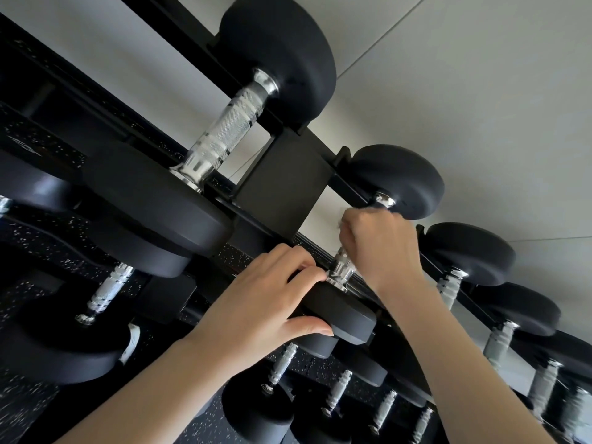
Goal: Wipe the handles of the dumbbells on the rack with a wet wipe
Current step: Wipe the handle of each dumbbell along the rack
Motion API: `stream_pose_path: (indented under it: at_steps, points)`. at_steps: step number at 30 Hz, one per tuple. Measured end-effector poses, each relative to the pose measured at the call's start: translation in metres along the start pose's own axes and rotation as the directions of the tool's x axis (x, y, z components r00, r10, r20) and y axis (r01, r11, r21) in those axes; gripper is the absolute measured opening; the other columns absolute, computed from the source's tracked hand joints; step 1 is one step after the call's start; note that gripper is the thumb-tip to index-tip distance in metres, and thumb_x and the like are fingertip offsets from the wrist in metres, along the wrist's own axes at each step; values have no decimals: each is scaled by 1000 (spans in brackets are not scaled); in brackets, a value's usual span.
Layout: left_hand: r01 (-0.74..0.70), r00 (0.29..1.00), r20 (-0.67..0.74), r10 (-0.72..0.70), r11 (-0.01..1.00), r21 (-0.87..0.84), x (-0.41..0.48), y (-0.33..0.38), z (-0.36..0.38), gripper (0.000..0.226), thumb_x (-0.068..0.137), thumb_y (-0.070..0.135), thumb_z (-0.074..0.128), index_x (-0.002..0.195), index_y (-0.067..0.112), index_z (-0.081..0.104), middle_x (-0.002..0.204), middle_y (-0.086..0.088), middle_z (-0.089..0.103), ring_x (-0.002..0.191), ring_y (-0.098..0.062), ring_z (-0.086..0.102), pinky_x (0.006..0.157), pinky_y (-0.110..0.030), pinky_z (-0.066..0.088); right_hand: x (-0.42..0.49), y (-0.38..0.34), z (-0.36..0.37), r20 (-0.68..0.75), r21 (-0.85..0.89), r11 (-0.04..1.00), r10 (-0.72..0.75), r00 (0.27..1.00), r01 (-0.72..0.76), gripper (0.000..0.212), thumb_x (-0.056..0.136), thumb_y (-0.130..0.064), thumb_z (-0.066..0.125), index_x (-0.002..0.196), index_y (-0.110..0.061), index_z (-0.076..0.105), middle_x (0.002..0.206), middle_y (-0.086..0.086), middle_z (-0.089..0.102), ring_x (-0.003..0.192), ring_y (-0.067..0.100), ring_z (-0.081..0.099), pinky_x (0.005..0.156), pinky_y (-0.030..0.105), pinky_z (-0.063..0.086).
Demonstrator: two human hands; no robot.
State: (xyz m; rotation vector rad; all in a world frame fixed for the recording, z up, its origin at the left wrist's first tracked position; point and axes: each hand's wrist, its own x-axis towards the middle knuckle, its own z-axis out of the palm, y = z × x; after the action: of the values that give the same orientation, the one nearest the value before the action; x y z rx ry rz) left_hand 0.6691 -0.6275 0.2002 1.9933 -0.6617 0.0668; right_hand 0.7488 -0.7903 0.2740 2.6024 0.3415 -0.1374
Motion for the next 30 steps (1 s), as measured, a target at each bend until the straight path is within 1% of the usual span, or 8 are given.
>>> stream_pose_path:
  at_steps: [2, 4, 11, 17, 21, 24, 27, 30]
  points:
    - [0, 1000, 3, 0, 1000, -6, -1, 0, 0, 53, 83, 57, 57, 114, 13, 55, 106, 0, 52, 94, -20, 53, 77, -38, 50, 9, 11, 1, -44, 84, 996, 34, 998, -30, 16, 84, -15, 60, 69, -10, 63, 59, 7, 60, 50, 34, 55, 46, 29, 43]
    - [1, 1000, 0, -1, 1000, -10, -1, -1, 0, 53, 84, 57, 56, 114, 14, 54, 107, 0, 52, 95, -20, 53, 77, -38, 50, 14, 18, 3, -88, 151, 988, 46, 995, -32, 18, 88, -17, 54, 75, -10, 65, 64, 8, 63, 56, 36, 57, 49, 31, 44]
    - [-8, 1000, -5, 8, 1000, 23, 0, 0, 0, 53, 83, 58, 56, 114, 16, 52, 106, 2, 52, 95, -17, 52, 79, -35, 50, 12, 20, 22, -348, 307, 951, 142, 927, -31, 15, 83, -10, 58, 69, -9, 63, 53, 5, 56, 40, 30, 48, 38, 30, 42]
    - [-4, 1000, -3, 4, 1000, 21, 0, -1, 1, 53, 84, 59, 55, 114, 15, 55, 108, 1, 52, 96, -17, 51, 80, -34, 49, 15, 27, 30, -455, 381, 924, 221, 863, -36, 13, 85, -12, 60, 74, -5, 65, 56, 9, 60, 42, 29, 52, 37, 31, 43]
    - [-2, 1000, -10, 2, 1000, 6, -1, -2, 3, 54, 84, 58, 56, 114, 13, 55, 108, 0, 53, 96, -18, 51, 80, -34, 49, 14, 29, 31, -428, 479, 877, 268, 863, -34, 13, 85, -14, 60, 78, -6, 68, 62, 7, 64, 50, 26, 56, 44, 32, 44]
    - [1, 1000, -8, -1, 1000, -2, -2, -2, 3, 54, 83, 58, 56, 114, 13, 57, 108, 0, 52, 97, -18, 51, 80, -35, 50, 10, 27, 27, -329, 629, 773, 359, 873, -80, 9, 84, -14, 64, 82, -7, 69, 65, 3, 65, 55, 19, 58, 52, 31, 47]
    - [-3, 1000, -9, 3, 1000, -3, -1, -2, 2, 54, 83, 58, 57, 113, 13, 56, 107, 1, 52, 97, -17, 51, 79, -35, 50, 4, 27, 23, -263, 706, 697, 421, 868, -124, 7, 84, -14, 67, 83, -7, 69, 60, -7, 56, 51, 4, 52, 52, 11, 41]
    - [-8, 1000, -7, 8, 1000, -7, -1, -1, 2, 54, 83, 57, 57, 113, 13, 55, 107, 1, 52, 97, -18, 51, 78, -36, 50, -1, 27, 24, -201, 751, 631, 500, 842, -196, 10, 86, -17, 65, 82, -8, 66, 55, -15, 48, 52, 1, 52, 53, 4, 35]
